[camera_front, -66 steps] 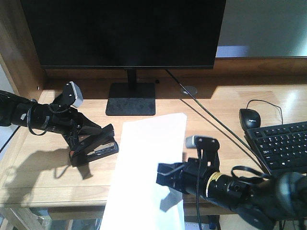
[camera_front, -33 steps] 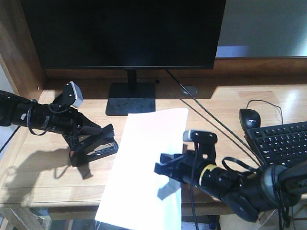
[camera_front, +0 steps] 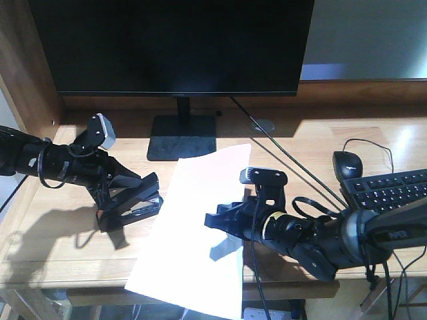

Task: Grab stapler and paper to desk for stapling
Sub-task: 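Lay the paper flat beside the stapler and open the right gripper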

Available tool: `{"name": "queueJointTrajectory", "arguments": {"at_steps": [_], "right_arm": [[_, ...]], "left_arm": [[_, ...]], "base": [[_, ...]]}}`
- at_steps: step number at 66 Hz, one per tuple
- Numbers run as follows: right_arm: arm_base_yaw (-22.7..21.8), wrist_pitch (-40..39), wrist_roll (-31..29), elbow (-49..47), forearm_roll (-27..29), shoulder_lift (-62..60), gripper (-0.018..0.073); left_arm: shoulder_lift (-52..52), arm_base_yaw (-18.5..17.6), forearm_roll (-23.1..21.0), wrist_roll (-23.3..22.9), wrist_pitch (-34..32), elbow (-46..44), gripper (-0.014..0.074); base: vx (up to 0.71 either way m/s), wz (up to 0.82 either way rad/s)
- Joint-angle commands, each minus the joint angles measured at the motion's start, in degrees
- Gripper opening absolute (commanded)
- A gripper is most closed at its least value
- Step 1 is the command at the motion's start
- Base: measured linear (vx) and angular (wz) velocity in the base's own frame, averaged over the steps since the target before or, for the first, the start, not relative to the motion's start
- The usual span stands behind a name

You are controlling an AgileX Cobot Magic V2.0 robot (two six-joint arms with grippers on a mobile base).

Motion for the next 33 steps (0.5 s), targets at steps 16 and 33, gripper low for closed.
{"name": "queueJointTrajectory", "arguments": {"at_steps": [16, 33], "right_arm": [[-0.02, -4.91, 0.33, -4.65, -1.35, -1.49, -0.0005], [0.31, -0.24, 6.59, -12.81, -9.2, 3.45, -0.0005]], "left_arm": [[-3.09, -0.27, -2.76, -0.61, 1.96, -1.3, -0.0006], [-3.09, -0.27, -2.76, -0.61, 1.96, -1.3, -0.0006]], "base": [[0.0, 0.0], [0.0, 0.0]]}}
